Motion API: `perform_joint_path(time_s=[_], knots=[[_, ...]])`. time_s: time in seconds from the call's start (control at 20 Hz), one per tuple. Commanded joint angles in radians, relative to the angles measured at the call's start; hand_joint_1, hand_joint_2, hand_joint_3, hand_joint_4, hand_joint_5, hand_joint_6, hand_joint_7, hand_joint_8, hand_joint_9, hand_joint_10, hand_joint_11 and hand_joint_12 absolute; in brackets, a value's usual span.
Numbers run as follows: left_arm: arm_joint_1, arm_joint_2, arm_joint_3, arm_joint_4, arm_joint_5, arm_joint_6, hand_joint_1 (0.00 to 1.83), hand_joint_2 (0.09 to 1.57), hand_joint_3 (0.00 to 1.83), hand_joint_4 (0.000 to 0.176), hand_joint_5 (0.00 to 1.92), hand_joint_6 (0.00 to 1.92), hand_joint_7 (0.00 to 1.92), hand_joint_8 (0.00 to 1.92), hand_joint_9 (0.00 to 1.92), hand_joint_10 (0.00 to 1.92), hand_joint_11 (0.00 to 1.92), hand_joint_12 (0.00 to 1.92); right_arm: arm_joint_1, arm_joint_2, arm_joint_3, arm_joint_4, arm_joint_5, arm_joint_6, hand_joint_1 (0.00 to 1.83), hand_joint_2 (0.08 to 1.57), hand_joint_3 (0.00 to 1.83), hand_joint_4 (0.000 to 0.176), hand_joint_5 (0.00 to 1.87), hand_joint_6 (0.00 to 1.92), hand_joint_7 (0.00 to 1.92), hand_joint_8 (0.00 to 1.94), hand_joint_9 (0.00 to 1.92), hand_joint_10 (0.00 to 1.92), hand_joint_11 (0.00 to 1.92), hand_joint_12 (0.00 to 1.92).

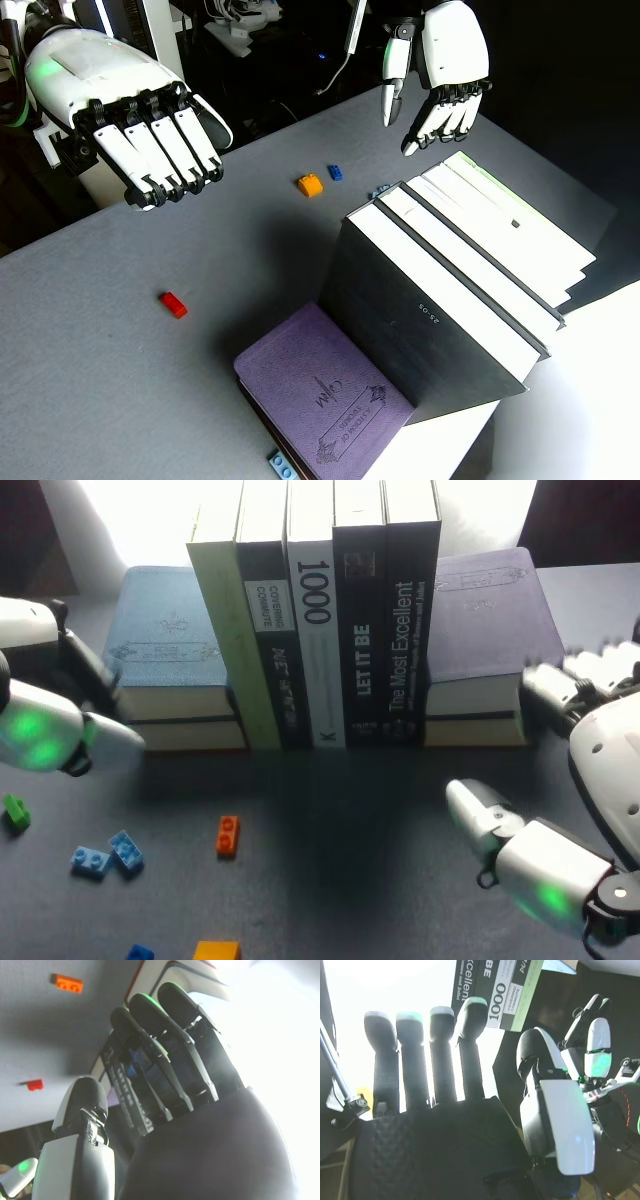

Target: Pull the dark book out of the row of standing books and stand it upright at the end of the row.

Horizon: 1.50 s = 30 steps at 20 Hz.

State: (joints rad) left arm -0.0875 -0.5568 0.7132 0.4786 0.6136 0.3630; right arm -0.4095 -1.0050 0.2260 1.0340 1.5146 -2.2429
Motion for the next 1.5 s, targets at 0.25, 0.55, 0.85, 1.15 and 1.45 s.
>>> perform_joint_path(time_s=[0.25, 0.55, 0.85, 1.15, 1.45], knots=[[-0.015, 0.012, 0.003, 0.029, -0.072, -0.003, 0.24, 1.19, 0.00, 0.108, 0.14, 0.01, 0.23, 0.00, 0.27, 0.00, 0.28, 0.07, 0.008, 0.012, -0.006, -0.162, 0.093, -0.001, 0.00, 1.21, 0.02, 0.000, 0.07, 0.31, 0.18, 0.00, 0.01, 0.27, 0.00, 0.41], [-0.018, 0.011, 0.004, 0.029, -0.072, -0.003, 0.24, 1.19, 0.00, 0.098, 0.20, 0.01, 0.26, 0.01, 0.30, 0.01, 0.32, 0.06, 0.027, 0.015, 0.000, -0.351, 0.106, 0.013, 0.00, 1.19, 0.00, 0.001, 0.11, 0.27, 0.11, 0.02, 0.00, 0.04, 0.00, 0.00], [-0.018, 0.011, 0.003, 0.029, -0.070, -0.003, 0.20, 1.21, 0.00, 0.112, 0.17, 0.00, 0.25, 0.00, 0.28, 0.01, 0.32, 0.05, 0.140, -0.011, 0.095, -0.351, -0.013, 0.067, 0.00, 1.19, 0.00, 0.000, 0.48, 0.44, 0.17, 0.03, 0.00, 0.00, 0.00, 0.00], [-0.018, 0.011, 0.005, 0.030, -0.071, -0.003, 0.19, 1.20, 0.00, 0.093, 0.21, 0.01, 0.26, 0.00, 0.30, 0.00, 0.34, 0.04, 0.236, -0.072, 0.229, -0.351, -0.119, 0.079, 0.00, 1.21, 0.00, 0.000, 0.94, 0.47, 0.27, 0.02, 0.00, 0.00, 0.00, 0.00], [-0.018, 0.011, 0.004, 0.029, -0.071, -0.003, 0.14, 1.21, 0.00, 0.076, 0.23, 0.01, 0.30, 0.01, 0.32, 0.01, 0.37, 0.04, 0.297, -0.127, 0.359, -0.382, -0.189, 0.115, 0.00, 1.21, 0.00, 0.000, 0.84, 0.73, 0.27, 0.00, 0.00, 0.00, 0.00, 0.00]])
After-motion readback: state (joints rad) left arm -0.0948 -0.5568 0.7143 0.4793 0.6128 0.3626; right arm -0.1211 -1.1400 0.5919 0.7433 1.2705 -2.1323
